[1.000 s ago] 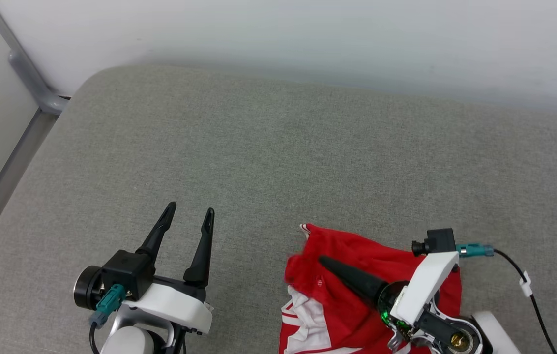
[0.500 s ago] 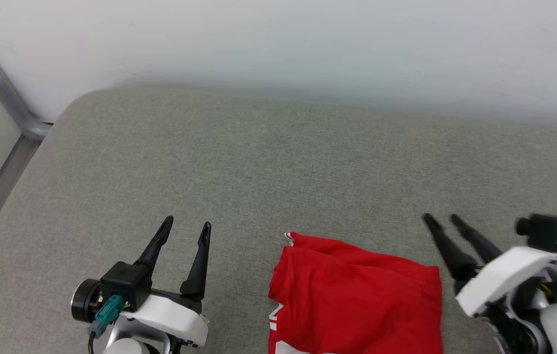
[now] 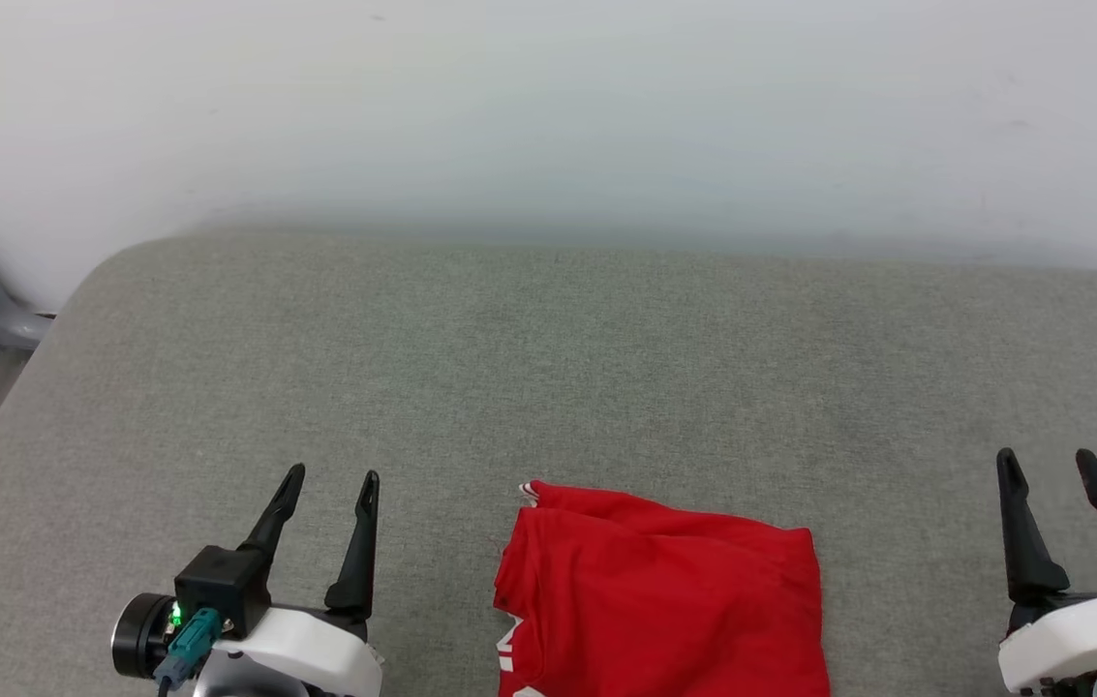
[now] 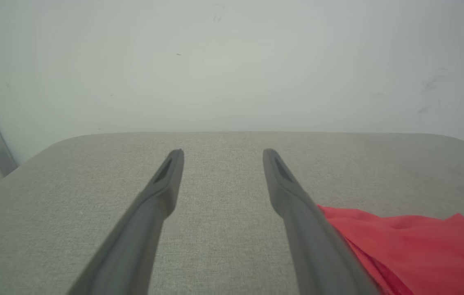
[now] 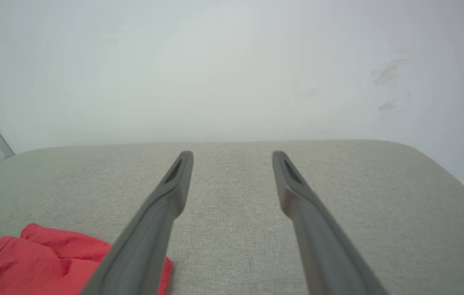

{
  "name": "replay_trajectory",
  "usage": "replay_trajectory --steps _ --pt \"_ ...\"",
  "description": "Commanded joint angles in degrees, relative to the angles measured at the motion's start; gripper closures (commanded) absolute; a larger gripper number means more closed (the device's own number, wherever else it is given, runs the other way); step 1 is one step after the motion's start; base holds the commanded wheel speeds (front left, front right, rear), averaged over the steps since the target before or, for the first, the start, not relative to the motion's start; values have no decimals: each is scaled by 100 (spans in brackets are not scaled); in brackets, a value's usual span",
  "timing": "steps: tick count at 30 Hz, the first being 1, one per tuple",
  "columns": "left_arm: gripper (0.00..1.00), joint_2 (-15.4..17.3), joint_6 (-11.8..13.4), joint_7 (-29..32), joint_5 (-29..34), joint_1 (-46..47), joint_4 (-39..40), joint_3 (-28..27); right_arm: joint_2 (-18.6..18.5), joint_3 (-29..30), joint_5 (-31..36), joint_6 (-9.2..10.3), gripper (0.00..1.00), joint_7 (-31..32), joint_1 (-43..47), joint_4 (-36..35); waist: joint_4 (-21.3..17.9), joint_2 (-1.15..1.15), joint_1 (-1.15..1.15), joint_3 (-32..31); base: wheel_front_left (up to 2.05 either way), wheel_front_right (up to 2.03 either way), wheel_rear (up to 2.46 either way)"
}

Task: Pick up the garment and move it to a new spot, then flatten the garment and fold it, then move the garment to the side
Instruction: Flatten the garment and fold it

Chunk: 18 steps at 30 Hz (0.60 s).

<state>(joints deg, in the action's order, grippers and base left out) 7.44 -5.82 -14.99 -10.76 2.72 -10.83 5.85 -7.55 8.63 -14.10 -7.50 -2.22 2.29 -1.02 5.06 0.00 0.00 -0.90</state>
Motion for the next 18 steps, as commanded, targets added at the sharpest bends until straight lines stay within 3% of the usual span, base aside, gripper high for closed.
replay_trajectory --steps 1,6,18 --pt "0 20 25 -24 4 -69 -11 -15 -3 7 114 2 0 -49 55 -70 -43 0 0 -41 0 0 0" --pt "0 15 58 -24 6 -225 -107 -53 187 -145 608 3 0 -77 468 -636 -107 0 0 -135 0 0 0" --pt "0 -26 103 -24 141 -360 -115 -103 447 -204 743 2 0 164 1024 -1205 -98 0 0 -223 0 0 0"
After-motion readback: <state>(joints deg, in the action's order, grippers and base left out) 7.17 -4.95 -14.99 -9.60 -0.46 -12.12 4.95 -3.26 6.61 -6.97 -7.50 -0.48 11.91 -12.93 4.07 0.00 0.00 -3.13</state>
